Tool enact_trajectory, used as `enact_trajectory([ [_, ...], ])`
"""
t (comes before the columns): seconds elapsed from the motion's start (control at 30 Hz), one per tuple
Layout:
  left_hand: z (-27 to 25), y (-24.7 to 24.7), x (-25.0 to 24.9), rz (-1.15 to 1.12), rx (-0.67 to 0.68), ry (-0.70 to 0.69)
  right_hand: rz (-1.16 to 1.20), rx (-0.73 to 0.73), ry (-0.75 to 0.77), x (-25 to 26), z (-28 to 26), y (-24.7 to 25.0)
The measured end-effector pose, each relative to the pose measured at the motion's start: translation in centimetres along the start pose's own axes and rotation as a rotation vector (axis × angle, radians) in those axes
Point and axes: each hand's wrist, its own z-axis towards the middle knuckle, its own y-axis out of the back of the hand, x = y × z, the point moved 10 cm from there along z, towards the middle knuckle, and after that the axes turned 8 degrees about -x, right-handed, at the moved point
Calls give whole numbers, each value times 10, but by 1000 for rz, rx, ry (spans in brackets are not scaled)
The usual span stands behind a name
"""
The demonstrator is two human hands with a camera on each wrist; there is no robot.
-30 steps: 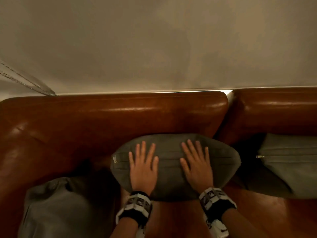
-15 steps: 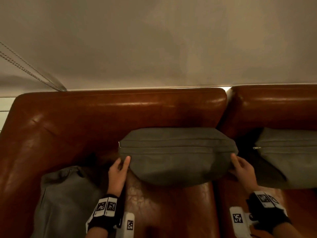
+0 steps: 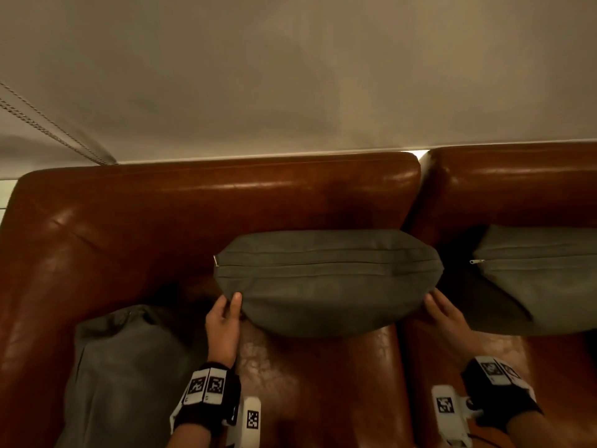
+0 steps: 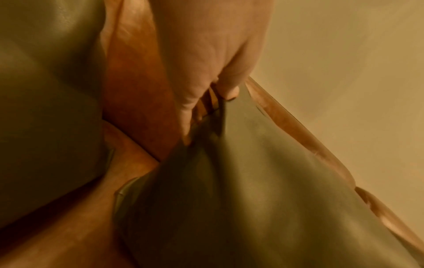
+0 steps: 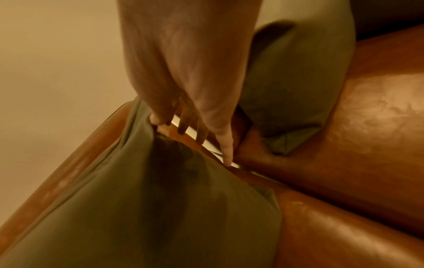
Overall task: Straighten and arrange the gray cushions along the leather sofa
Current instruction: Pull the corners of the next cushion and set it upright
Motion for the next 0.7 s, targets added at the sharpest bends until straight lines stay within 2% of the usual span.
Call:
enact_trajectory([
  [0.07, 4, 1, 3, -47, -41, 17, 12, -28, 29, 4, 5, -13],
  [0.17, 7, 2, 5, -91, -112, 45, 0, -166, 147, 20, 3, -20],
  [0.27, 2, 4, 0, -109, -165, 32, -168, -266, 224, 36, -2, 3],
  [0.4, -4, 9, 10, -54, -205, 37, -267, -361, 226, 33, 0, 31],
  [0.5, -6, 6, 9, -46, -125, 70, -273, -326, 186, 19, 6, 28],
  [0.57, -5, 4, 0, -63, -57, 125, -235, -236, 113, 14, 11, 25],
  [0.63, 8, 15, -12, -50, -90, 163, -174, -147, 14, 20, 17, 23],
  [0.7, 33, 27, -29, -52, -178, 169, -52, -142, -21, 39, 31, 27],
])
